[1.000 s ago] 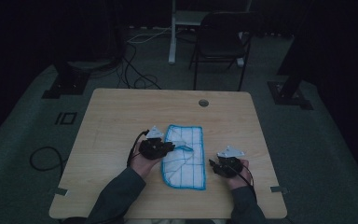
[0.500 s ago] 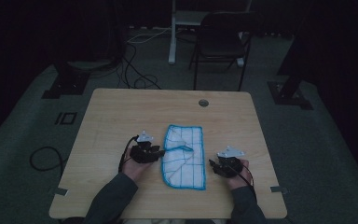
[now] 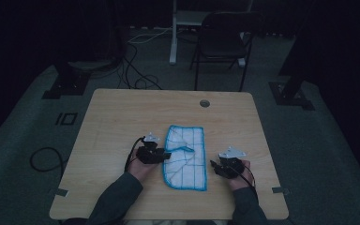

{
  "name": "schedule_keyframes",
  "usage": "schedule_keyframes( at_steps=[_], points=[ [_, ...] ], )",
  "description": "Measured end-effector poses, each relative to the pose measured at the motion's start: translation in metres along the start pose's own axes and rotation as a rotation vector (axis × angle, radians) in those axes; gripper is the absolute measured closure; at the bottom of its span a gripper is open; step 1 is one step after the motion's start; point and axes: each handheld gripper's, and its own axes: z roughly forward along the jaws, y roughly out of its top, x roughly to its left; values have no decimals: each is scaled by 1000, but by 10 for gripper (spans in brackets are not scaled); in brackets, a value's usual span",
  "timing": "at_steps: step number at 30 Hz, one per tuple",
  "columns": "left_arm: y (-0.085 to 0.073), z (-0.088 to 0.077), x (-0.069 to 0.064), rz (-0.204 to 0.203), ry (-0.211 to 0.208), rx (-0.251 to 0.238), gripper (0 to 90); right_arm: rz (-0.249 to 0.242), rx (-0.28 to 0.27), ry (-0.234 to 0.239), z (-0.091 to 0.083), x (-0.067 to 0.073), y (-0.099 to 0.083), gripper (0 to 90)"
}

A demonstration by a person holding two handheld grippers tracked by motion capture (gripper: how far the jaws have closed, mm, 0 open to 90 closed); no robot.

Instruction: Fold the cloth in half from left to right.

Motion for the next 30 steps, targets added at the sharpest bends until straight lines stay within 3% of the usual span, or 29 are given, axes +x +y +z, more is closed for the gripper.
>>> schedule_keyframes(
  at_steps=[3, 6, 14, 30],
  points=[
    [-1, -2, -3, 9, 1, 8, 779, 0, 0, 0, 0, 0, 0, 530],
    [0, -5, -9, 30, 7, 2, 852, 0, -1, 0, 0, 0, 0, 530],
    [5, -18, -26, 81, -9, -38, 864, -1, 0, -1, 0, 0, 0, 530],
    [16, -22, -67, 171, -106, -59, 863, -2, 1, -1, 0, 0, 0, 530]
  ],
)
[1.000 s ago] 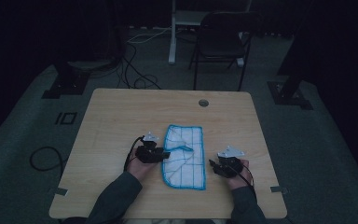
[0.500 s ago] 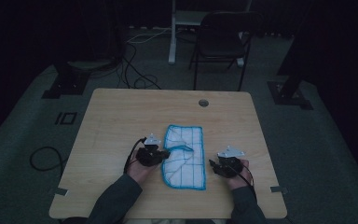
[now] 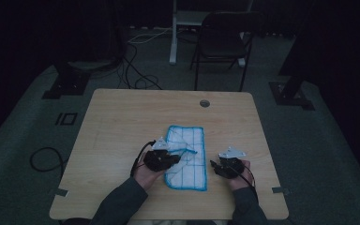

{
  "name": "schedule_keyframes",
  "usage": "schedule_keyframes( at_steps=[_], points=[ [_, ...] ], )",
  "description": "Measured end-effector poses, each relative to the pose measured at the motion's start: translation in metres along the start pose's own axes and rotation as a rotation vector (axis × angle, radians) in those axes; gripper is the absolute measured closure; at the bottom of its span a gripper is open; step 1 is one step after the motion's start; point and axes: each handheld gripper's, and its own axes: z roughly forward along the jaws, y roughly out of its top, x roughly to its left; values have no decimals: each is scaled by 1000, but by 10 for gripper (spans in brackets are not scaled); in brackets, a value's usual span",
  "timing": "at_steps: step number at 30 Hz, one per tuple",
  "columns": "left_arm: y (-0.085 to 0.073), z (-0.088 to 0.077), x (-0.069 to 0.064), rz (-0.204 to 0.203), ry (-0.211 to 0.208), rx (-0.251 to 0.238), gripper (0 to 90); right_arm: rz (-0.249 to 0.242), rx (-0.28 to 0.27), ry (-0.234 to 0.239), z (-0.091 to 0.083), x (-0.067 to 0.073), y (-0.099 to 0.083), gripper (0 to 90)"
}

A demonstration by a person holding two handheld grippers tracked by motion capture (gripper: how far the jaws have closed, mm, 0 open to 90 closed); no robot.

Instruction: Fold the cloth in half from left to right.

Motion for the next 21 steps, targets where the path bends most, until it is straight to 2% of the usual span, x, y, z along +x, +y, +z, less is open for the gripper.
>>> schedule_keyframes(
  at_steps=[7, 11, 19, 21],
  points=[
    [10, 10, -20, 42, -55, 12, 863, 2, -1, 1, 0, 0, 0, 529],
    [14, 16, -35, 80, -82, 22, 863, 2, -2, 1, 0, 0, 0, 530],
    [16, 28, -44, 81, -102, 30, 857, 2, -2, 0, 0, 0, 0, 530],
    [17, 28, -45, 78, -119, 16, 822, 2, -1, -1, 0, 0, 0, 530]
  ],
)
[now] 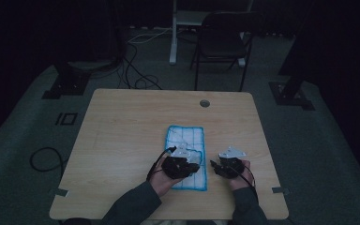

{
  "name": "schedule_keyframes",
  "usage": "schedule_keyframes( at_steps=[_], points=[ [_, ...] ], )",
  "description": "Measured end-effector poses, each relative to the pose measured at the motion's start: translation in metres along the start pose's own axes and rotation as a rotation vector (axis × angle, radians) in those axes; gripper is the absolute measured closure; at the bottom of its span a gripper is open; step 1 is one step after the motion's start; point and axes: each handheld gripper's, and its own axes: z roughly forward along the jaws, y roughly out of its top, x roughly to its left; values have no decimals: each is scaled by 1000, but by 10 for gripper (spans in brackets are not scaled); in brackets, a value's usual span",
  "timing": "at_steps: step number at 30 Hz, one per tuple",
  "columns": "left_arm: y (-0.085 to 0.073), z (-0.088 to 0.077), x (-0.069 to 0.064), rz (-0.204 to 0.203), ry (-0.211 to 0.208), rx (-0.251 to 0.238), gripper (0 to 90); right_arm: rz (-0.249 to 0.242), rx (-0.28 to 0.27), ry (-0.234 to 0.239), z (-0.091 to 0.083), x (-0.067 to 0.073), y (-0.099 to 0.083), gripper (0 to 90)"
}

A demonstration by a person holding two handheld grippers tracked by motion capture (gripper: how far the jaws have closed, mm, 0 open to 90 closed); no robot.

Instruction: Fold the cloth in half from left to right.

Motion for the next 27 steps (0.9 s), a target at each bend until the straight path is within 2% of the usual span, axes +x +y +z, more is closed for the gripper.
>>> schedule_keyframes(
  at_steps=[2, 4, 8, 13, 17, 19, 22, 27],
  points=[
    [1, -2, -1, 6, -19, -20, 741, 1, 1, -1, 0, 0, 0, 530],
    [2, -8, 0, 15, -23, -50, 713, 2, -3, -1, -1, 0, 0, 530],
    [-2, -17, 7, -2, 19, -53, 718, 6, -9, 0, -2, 0, 0, 530],
    [-18, -27, 20, -38, 74, -35, 735, 1, -24, 9, -4, 2, 3, 530],
    [-36, -32, 27, -62, 125, -8, 743, -2, -38, 18, -5, 5, 6, 529],
    [-45, -34, 29, -72, 137, 6, 746, -7, -45, 21, -6, 7, 8, 529],
    [-55, -34, 28, -74, 142, 31, 752, -5, -59, 27, -8, 8, 11, 529],
    [-69, -26, 22, -46, 136, 80, 757, -10, -85, 38, -11, 10, 19, 529]
  ],
)
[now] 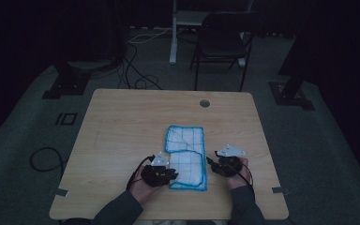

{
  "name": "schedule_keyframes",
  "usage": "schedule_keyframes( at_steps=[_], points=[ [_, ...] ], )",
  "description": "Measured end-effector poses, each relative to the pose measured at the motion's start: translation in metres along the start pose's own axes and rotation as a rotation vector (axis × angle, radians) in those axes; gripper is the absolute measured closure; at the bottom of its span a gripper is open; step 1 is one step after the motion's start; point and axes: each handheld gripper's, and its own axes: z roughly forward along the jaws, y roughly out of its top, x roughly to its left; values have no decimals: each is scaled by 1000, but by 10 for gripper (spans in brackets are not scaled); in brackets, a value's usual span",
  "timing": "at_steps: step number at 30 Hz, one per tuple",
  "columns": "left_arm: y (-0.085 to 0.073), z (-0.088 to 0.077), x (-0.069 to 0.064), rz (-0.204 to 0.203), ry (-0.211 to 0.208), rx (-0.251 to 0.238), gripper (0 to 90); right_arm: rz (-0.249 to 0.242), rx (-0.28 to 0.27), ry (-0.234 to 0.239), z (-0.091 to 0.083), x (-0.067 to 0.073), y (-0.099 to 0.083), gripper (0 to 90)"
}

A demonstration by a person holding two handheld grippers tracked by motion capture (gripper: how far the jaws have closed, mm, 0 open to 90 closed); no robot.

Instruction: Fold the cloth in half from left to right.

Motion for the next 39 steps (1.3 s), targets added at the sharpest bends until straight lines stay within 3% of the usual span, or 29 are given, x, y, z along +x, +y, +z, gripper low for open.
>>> schedule_keyframes(
  at_steps=[3, 21, 39],
  points=[
    [-6, 7, -3, 14, 6, 21, 757, -11, -13, 7, 0, 3, 6, 528],
    [-13, 7, -2, -3, -3, -26, 756, -96, -47, 73, 17, 27, 47, 529],
    [-16, 7, -2, -6, -4, -39, 756, -168, -34, 181, 57, 56, 74, 538]
  ],
)
